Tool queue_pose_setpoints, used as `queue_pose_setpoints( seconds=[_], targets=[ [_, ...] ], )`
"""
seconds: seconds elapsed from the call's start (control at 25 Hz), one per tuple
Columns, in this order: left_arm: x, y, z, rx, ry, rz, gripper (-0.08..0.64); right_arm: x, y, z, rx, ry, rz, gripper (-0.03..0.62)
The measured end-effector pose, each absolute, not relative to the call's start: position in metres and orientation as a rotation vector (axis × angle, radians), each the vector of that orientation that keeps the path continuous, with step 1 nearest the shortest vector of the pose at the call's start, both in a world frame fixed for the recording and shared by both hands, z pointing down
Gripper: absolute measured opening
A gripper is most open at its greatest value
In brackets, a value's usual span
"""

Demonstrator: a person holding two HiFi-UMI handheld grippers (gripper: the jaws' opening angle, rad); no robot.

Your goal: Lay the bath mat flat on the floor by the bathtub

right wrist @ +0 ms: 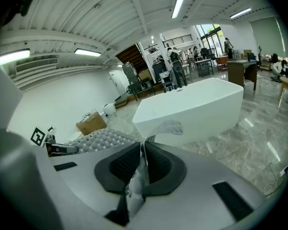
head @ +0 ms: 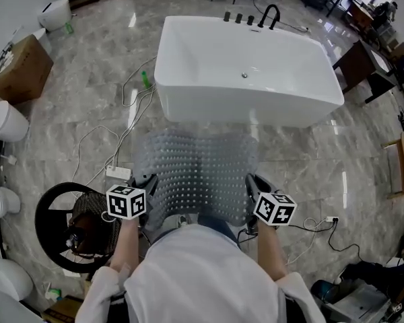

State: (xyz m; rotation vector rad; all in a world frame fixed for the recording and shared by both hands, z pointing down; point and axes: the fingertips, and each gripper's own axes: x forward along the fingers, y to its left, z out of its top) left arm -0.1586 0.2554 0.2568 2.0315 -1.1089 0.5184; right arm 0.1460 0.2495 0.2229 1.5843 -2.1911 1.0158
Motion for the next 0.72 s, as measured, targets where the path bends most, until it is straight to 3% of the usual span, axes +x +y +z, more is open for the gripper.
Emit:
queue_pose_setpoints(
  seconds=[0.72],
  targets=[
    [-0.126,0.159,0.256,1.963,-1.231,0.529,0.044,0.184,0.132,0.225,1.422,-2.277,0.991,0.041]
  ],
)
